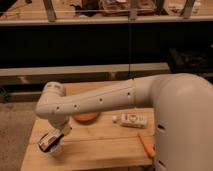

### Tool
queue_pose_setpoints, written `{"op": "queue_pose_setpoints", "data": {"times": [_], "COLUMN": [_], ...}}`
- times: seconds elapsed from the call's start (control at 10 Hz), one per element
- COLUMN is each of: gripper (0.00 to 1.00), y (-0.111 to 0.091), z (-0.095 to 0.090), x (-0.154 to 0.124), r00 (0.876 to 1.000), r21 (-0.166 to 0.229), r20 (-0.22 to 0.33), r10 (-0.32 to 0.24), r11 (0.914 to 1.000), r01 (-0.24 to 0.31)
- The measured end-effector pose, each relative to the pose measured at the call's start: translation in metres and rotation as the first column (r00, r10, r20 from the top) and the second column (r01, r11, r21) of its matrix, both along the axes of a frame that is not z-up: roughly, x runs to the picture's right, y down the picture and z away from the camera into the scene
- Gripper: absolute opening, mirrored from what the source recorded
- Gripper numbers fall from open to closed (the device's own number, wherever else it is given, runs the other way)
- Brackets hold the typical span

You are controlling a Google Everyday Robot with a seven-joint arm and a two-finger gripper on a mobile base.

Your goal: Place the eraser in the ceramic cup

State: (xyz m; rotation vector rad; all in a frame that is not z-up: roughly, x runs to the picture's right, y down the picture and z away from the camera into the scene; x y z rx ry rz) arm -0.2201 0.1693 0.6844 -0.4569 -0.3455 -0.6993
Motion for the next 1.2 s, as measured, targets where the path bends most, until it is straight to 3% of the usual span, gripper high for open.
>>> {"op": "queue_pose_setpoints", "data": {"times": [0.1, 0.3, 0.8, 1.0, 1.2], "gripper": [0.76, 0.8, 0.8, 0.8, 0.8], "y": [-0.003, -0.002, 0.0, 0.0, 0.0], "z": [-0.004, -0.006, 0.002, 0.004, 0.002], "x": [0.0, -0.001, -0.001, 0.001, 0.003], "r00": [1.0, 1.0, 0.999, 0.999, 0.995], "r21": [0.028, 0.045, -0.076, -0.086, -0.079], "r20": [-0.002, 0.013, 0.044, 0.043, 0.087], "r10": [-0.001, 0.005, 0.017, 0.02, 0.039], "r11": [0.9996, 0.999, 0.997, 0.9961, 0.9964], "r01": [0.001, -0.005, -0.014, -0.017, -0.032]}}
